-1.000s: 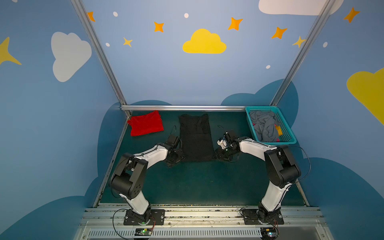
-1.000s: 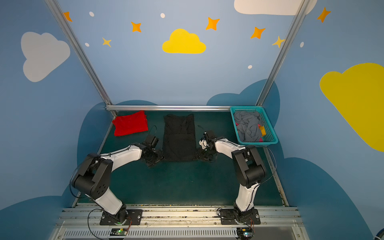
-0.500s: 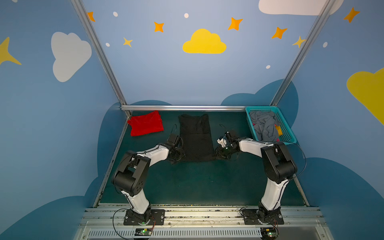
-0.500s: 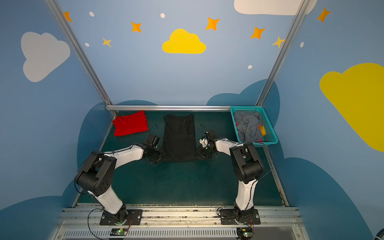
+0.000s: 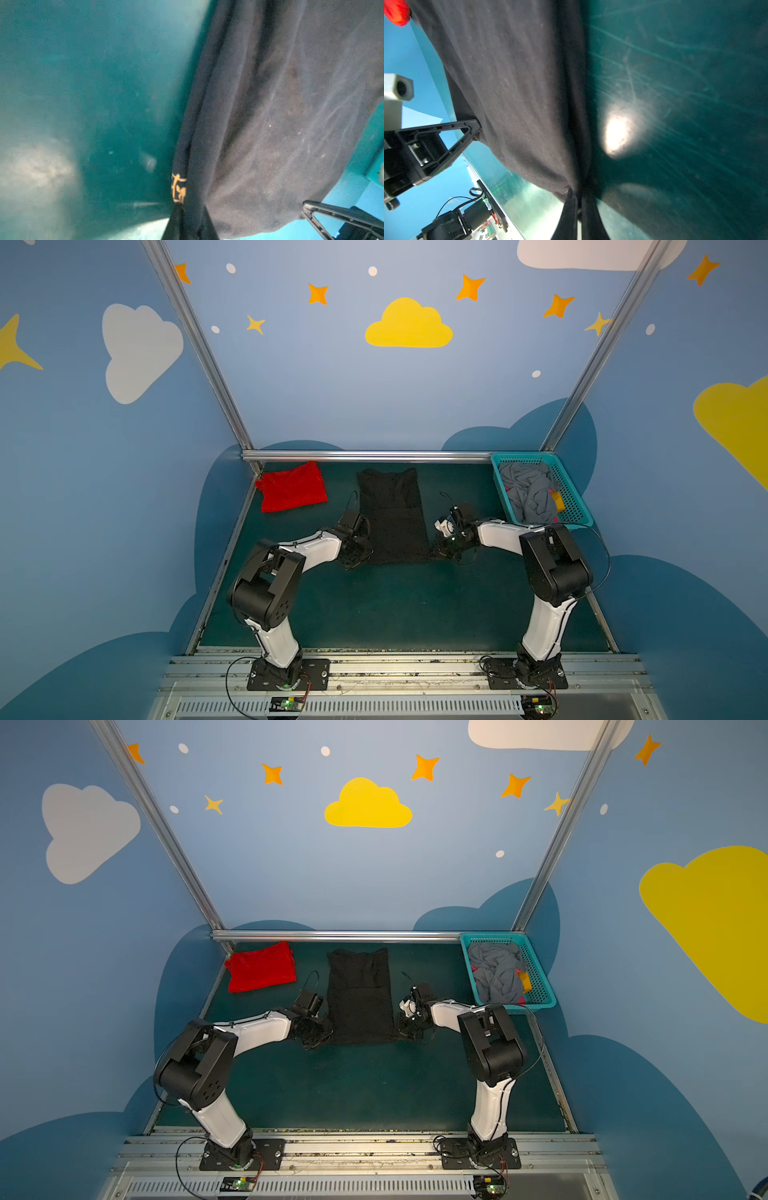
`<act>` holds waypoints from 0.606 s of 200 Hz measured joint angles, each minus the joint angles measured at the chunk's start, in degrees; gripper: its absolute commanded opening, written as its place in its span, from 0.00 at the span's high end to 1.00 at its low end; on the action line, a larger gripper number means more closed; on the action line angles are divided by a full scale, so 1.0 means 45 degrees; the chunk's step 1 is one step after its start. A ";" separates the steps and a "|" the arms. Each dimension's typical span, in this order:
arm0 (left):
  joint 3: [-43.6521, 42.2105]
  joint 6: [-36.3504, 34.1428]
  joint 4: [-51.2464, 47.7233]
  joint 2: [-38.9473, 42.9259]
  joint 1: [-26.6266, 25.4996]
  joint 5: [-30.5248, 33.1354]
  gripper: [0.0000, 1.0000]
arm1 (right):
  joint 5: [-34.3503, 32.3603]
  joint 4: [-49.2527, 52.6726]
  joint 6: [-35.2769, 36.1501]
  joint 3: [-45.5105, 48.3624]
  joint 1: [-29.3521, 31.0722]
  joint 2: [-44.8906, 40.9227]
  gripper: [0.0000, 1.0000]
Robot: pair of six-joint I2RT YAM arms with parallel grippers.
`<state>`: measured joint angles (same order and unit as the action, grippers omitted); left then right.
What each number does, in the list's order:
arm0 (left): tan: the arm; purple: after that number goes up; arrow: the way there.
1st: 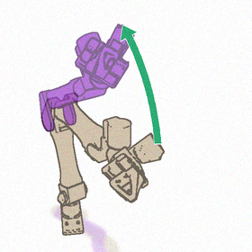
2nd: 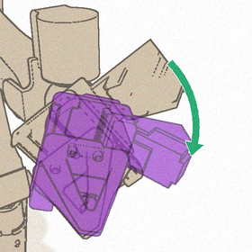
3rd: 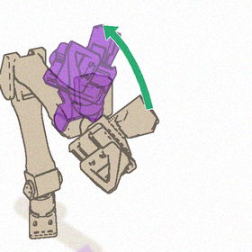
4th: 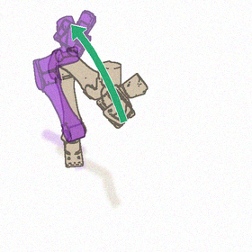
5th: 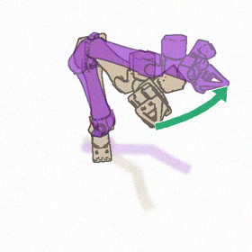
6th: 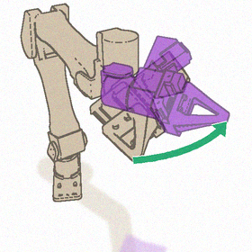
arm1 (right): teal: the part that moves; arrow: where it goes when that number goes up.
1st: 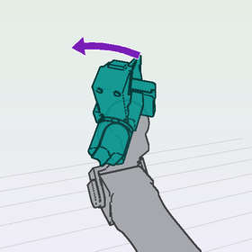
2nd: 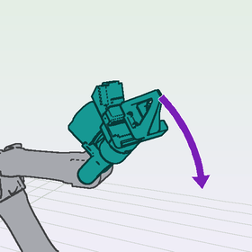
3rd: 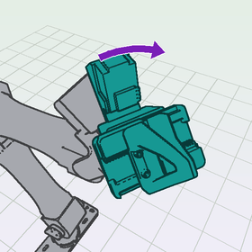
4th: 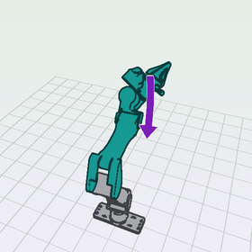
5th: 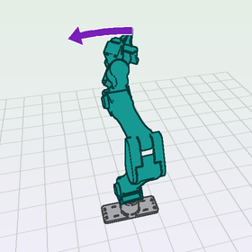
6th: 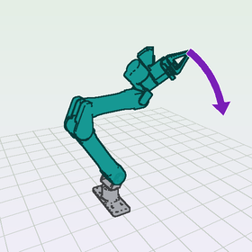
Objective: Fold and stack the t-shirts
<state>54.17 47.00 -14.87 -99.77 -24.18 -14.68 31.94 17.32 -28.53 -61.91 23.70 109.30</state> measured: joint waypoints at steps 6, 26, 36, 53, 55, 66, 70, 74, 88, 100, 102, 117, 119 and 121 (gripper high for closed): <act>0.0000 0.0019 -0.0019 0.0000 -0.0015 0.0000 0.91 | 0.0015 -0.0019 0.0000 0.0024 0.0000 -0.0010 1.00; -0.0034 0.0034 -0.0092 0.0029 -0.0058 0.0053 0.95 | 0.0044 -0.0107 0.0000 0.0209 0.0015 -0.0131 1.00; -0.0117 0.0058 -0.0141 0.0151 -0.0083 0.0083 0.95 | 0.0034 -0.0121 0.0000 0.0364 0.0039 -0.0267 1.00; -0.0389 0.0058 -0.0340 0.0495 -0.0146 0.0102 0.95 | 0.0005 -0.0078 -0.0005 0.0763 0.0151 -0.0602 1.00; -0.0427 0.0068 -0.0369 0.0549 -0.0160 0.0102 0.95 | -0.0010 -0.0053 -0.0005 0.0816 0.0175 -0.0670 1.00; -0.0661 0.0087 -0.0486 0.0835 -0.0238 0.0131 0.95 | -0.0107 0.0063 -0.0010 0.1107 0.0316 -0.0981 1.00; -0.0753 0.0092 -0.0510 0.0952 -0.0277 0.0141 0.95 | -0.0175 0.0126 -0.0019 0.1205 0.0379 -0.1122 1.00; -0.0835 0.0102 -0.0549 0.1044 -0.0316 0.0146 0.95 | -0.0209 0.0165 -0.0019 0.1307 0.0442 -0.1243 1.00; -0.1185 0.0165 -0.0680 0.1443 -0.0495 0.0199 0.95 | -0.0437 0.0340 -0.0034 0.1666 0.0670 -0.1773 1.00; -0.1511 0.0267 -0.0806 0.1802 -0.0695 0.0340 0.95 | -0.0665 0.0510 -0.0053 0.2016 0.0879 -0.2302 1.00; -0.1574 0.0301 -0.0831 0.1880 -0.0729 0.0364 0.95 | -0.0695 0.0539 -0.0068 0.2079 0.0903 -0.2409 1.00; -0.2142 0.0481 -0.0923 0.2497 -0.1030 0.0520 0.95 | -0.0957 0.0685 -0.0219 0.2642 0.1205 -0.3225 1.00; -0.2234 0.0500 -0.0923 0.2589 -0.1078 0.0544 0.95 | -0.0996 0.0695 -0.0248 0.2730 0.1243 -0.3332 1.00; -0.2331 0.0544 -0.0952 0.2696 -0.1117 0.0568 0.95 | -0.1001 0.0709 -0.0243 0.2817 0.1282 -0.3449 1.00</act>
<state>43.68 49.45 -19.16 -87.64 -29.21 -12.12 27.44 20.51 -29.63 -49.23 29.47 93.78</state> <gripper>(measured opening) 0.061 0.057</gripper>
